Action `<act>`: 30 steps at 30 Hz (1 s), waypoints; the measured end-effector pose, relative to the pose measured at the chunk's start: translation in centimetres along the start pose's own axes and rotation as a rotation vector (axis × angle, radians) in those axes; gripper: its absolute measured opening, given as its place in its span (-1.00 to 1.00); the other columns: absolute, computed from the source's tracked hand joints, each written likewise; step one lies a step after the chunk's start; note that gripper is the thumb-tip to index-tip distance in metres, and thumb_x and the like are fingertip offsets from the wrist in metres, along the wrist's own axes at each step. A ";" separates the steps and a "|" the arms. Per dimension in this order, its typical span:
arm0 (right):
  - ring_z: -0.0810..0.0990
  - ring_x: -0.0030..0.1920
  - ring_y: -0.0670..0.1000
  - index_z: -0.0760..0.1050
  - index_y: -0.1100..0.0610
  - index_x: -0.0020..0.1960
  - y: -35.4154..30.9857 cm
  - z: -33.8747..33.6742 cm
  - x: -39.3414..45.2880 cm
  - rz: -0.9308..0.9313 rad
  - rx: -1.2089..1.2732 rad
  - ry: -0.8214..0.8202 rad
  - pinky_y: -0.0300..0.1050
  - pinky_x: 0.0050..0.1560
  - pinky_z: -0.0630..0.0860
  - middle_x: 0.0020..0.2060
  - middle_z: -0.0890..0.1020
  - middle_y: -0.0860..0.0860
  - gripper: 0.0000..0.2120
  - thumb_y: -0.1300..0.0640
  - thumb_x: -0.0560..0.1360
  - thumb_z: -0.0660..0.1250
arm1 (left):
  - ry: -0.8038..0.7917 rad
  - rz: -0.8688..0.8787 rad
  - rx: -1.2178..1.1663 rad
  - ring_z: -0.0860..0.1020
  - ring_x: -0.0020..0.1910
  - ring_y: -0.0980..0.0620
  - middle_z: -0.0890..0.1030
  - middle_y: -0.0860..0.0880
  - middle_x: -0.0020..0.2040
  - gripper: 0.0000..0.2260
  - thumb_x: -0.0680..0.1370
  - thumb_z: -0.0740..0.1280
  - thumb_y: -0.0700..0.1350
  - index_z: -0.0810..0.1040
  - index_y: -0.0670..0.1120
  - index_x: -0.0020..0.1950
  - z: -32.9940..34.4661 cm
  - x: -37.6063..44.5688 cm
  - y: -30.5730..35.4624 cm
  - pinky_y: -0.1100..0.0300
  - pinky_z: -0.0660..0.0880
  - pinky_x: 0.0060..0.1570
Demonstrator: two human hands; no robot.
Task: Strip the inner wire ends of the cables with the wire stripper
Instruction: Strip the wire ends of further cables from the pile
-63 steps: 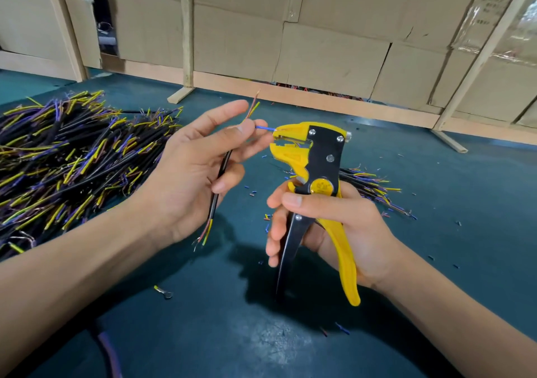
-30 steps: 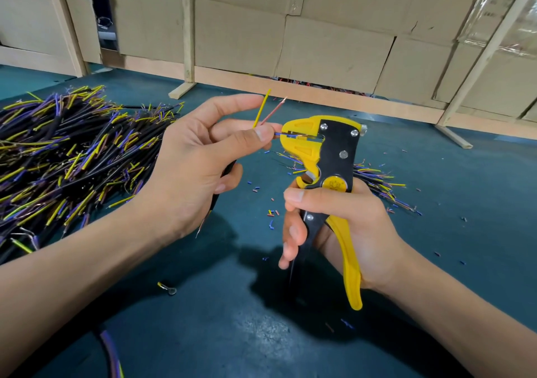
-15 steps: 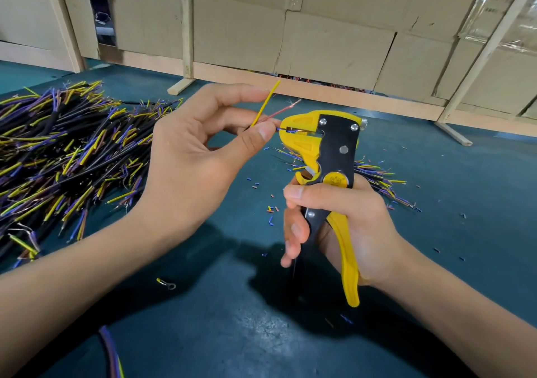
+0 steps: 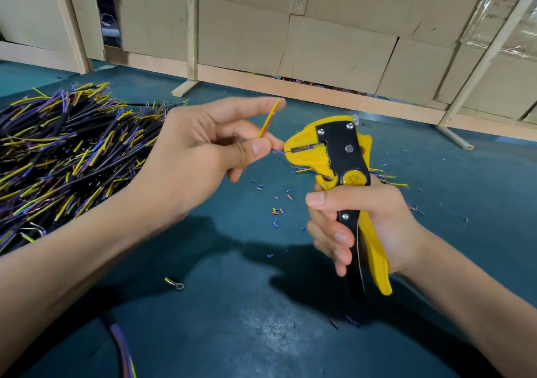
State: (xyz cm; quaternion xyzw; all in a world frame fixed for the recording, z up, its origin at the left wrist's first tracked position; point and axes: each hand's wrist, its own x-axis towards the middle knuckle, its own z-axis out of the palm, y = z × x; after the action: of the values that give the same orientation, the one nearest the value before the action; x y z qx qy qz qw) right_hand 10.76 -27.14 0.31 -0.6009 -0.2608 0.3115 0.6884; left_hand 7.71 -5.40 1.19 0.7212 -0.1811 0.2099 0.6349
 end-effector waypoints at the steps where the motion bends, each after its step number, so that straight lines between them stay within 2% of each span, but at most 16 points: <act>1: 0.34 -0.65 0.04 0.36 0.23 -0.42 0.0 -0.1 0.0 0.015 0.004 -0.015 -0.17 -0.58 0.42 -0.61 0.32 0.10 -0.70 0.16 0.37 0.41 | -0.015 -0.018 0.007 0.34 -0.49 0.11 0.73 0.08 -0.20 -0.68 0.53 0.38 -0.30 0.61 0.01 0.22 -0.1 0.0 0.0 0.36 0.35 -0.45; 6: 0.35 -0.65 0.04 0.36 0.23 -0.39 -0.3 -0.9 -0.2 0.056 -0.023 -0.035 -0.17 -0.57 0.44 -0.61 0.34 0.11 -0.71 0.17 0.38 0.42 | -0.085 -0.004 0.069 0.38 -0.49 0.09 0.74 0.07 -0.11 -0.76 0.51 0.40 -0.21 0.64 -0.02 0.15 -0.6 -0.1 0.2 0.34 0.39 -0.44; 9: 0.36 -0.64 0.05 0.38 0.22 -0.40 -0.1 -1.0 0.0 0.059 -0.044 -0.030 -0.16 -0.55 0.45 -0.61 0.35 0.11 -0.70 0.16 0.38 0.43 | -0.106 0.003 0.213 0.55 -0.31 0.00 0.74 0.04 -0.12 -0.82 0.47 0.48 -0.06 0.67 0.00 0.06 -0.3 -0.1 0.0 0.10 0.51 -0.23; 10: 0.36 -0.64 0.05 0.39 0.21 -0.40 0.0 -0.9 0.1 0.062 -0.046 -0.031 -0.15 -0.55 0.45 -0.60 0.36 0.11 -0.71 0.15 0.38 0.43 | -0.104 -0.012 0.244 0.58 -0.26 0.08 0.73 0.05 -0.13 -0.80 0.42 0.50 0.01 0.68 0.00 0.01 -0.2 -0.2 0.0 0.11 0.49 -0.17; 12: 0.36 -0.64 0.06 0.39 0.21 -0.40 0.1 -0.9 0.1 0.064 -0.057 -0.032 -0.15 -0.54 0.45 -0.60 0.36 0.10 -0.70 0.14 0.39 0.44 | -0.085 -0.003 0.269 0.56 -0.26 0.22 0.72 0.09 -0.18 -0.81 0.37 0.52 0.07 0.68 0.02 -0.09 0.1 -0.3 -0.2 0.27 0.47 -0.17; 13: 0.37 -0.63 0.06 0.39 0.20 -0.40 0.1 -0.9 0.1 0.062 -0.060 -0.031 -0.15 -0.53 0.46 -0.59 0.36 0.10 -0.70 0.13 0.39 0.44 | -0.066 0.008 0.273 0.57 -0.28 0.17 0.71 0.06 -0.20 -0.83 0.38 0.54 0.08 0.68 0.03 -0.13 0.2 -0.4 -0.3 0.23 0.51 -0.16; 15: 0.37 -0.63 0.06 0.38 0.21 -0.38 0.1 -0.8 0.2 0.055 -0.050 -0.025 -0.15 -0.52 0.46 -0.59 0.36 0.10 -0.69 0.13 0.40 0.43 | -0.021 0.029 0.278 0.61 -0.21 -0.15 0.70 -0.02 -0.17 -0.80 0.41 0.56 0.10 0.64 0.02 -0.19 0.4 -0.4 -0.6 -0.10 0.58 -0.06; 17: 0.38 -0.63 0.06 0.37 0.22 -0.38 0.1 -0.8 0.2 0.049 -0.040 -0.022 -0.14 -0.53 0.46 -0.59 0.36 0.10 -0.69 0.13 0.41 0.43 | -0.009 0.084 0.276 0.59 -0.10 -0.27 0.69 0.03 -0.06 -0.76 0.40 0.50 0.12 0.60 -0.04 -0.18 0.5 -0.4 -0.7 -0.26 0.52 -0.02; 19: 0.38 -0.63 0.06 0.38 0.22 -0.38 0.1 -0.8 0.2 0.048 -0.037 -0.027 -0.14 -0.54 0.46 -0.59 0.35 0.10 -0.69 0.13 0.42 0.42 | -0.005 0.176 0.326 0.59 -0.02 -0.23 0.65 0.05 0.02 -0.72 0.43 0.47 0.10 0.59 -0.11 -0.17 0.6 -0.5 -0.8 -0.26 0.51 -0.01; 21: 0.37 -0.63 0.06 0.40 0.20 -0.38 0.1 -0.7 0.2 0.053 -0.029 -0.035 -0.14 -0.53 0.46 -0.58 0.36 0.10 -0.70 0.13 0.42 0.42 | 0.001 0.283 0.401 0.60 0.01 -0.13 0.64 0.04 0.03 -0.79 0.49 0.48 0.00 0.58 -0.12 -0.17 0.7 -0.8 -0.9 -0.21 0.53 -0.04; 23: 0.37 -0.62 0.06 0.40 0.19 -0.37 0.0 -0.6 0.2 0.064 -0.003 -0.052 -0.14 -0.53 0.46 -0.58 0.37 0.09 -0.72 0.14 0.43 0.41 | 0.023 0.365 0.422 0.64 -0.02 -0.07 0.66 0.01 0.02 -0.90 0.52 0.47 -0.11 0.57 -0.01 -0.13 0.8 -1.1 -0.9 -0.13 0.56 -0.08; 25: 0.38 -0.62 0.05 0.40 0.19 -0.37 -0.2 -0.5 0.1 0.076 0.034 -0.095 -0.14 -0.53 0.47 -0.58 0.37 0.08 -0.72 0.15 0.44 0.40 | 0.070 0.435 0.439 0.67 -0.04 -0.01 0.69 0.04 0.02 -0.84 0.55 0.45 -0.15 0.55 0.09 -0.09 0.9 -1.4 -0.8 -0.10 0.58 -0.09; 28: 0.39 -0.61 0.04 0.39 0.19 -0.35 -0.4 -0.5 0.0 0.095 0.082 -0.165 -0.14 -0.52 0.48 -0.58 0.39 0.07 -0.70 0.15 0.41 0.47 | 0.113 0.471 0.459 0.69 -0.04 0.03 0.70 0.06 0.02 -0.81 0.56 0.44 -0.16 0.52 0.13 -0.06 1.0 -1.6 -0.6 -0.09 0.60 -0.08; 30: 0.39 -0.61 0.03 0.37 0.20 -0.34 -0.5 -0.7 -0.2 0.109 0.099 -0.190 -0.15 -0.53 0.48 -0.57 0.39 0.06 -0.66 0.12 0.39 0.51 | 0.087 0.430 0.394 0.69 -0.02 0.00 0.71 0.00 0.01 -0.89 0.56 0.44 -0.14 0.55 0.05 -0.08 1.0 -1.6 -0.4 -0.12 0.60 -0.06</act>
State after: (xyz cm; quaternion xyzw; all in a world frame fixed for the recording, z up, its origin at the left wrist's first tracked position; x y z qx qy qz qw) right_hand 11.22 -27.82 0.74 -0.5472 -0.2761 0.4167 0.6714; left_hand 6.64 -6.38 -0.15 0.7659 -0.2583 0.4015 0.4306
